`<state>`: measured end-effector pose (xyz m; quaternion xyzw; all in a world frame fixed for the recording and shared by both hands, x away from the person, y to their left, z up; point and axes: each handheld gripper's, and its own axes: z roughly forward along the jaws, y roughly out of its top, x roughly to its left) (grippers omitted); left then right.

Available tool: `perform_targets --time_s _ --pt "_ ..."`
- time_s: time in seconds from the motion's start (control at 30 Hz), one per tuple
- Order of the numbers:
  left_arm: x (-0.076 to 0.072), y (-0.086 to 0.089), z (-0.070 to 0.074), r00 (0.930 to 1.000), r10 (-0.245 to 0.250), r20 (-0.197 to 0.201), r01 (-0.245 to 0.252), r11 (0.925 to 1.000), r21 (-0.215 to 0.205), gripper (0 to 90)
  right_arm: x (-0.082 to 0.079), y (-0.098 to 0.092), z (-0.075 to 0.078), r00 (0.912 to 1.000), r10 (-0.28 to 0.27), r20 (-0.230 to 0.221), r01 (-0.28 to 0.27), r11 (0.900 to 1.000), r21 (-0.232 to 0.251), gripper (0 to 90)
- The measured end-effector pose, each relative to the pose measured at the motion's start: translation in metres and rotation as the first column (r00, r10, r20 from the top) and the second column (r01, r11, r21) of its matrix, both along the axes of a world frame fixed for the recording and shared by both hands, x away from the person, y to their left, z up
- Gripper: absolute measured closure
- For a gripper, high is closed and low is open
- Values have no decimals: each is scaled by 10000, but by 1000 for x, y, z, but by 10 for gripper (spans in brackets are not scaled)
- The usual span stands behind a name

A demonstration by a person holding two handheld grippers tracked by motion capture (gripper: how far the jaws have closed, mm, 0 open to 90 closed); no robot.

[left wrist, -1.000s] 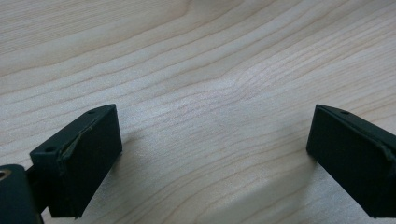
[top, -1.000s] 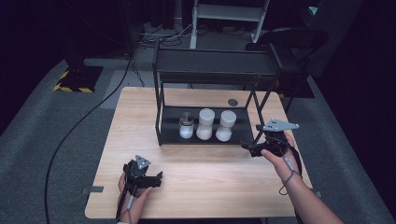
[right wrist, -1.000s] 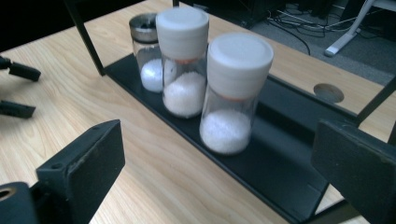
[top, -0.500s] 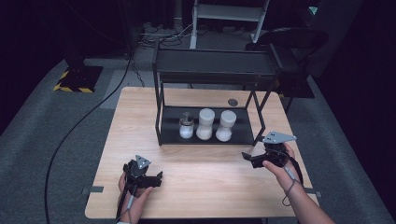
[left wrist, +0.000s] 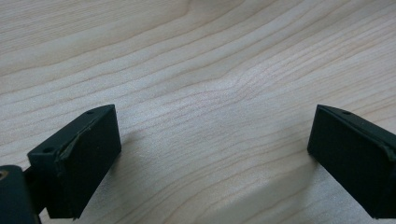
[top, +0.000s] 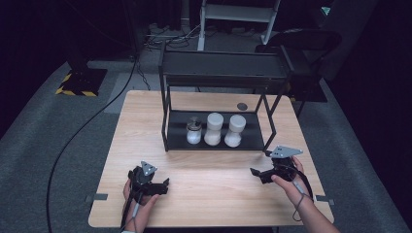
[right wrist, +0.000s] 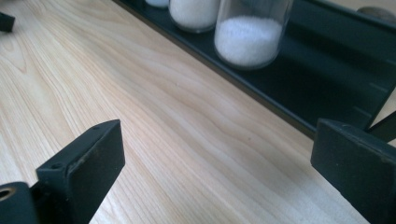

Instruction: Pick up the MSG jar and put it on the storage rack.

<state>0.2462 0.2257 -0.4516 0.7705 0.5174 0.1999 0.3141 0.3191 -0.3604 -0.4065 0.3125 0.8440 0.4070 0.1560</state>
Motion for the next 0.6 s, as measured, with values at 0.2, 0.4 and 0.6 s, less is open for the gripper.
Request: perform_targets --time_s 0.2,0.4,0.6 --pt "0 0 0 10000 7 6 -7 10000 -12 26 -1 1 -11 9999 -36 -160 33 9998 -193 26" --pt "0 0 0 10000 -3 0 3 10000 3 25 -2 -1 -21 9997 -61 -250 52 9994 -346 25" --pt "0 0 0 10000 15 1 -15 10000 -17 26 -4 -4 -30 9990 -169 -412 153 9992 -377 26"
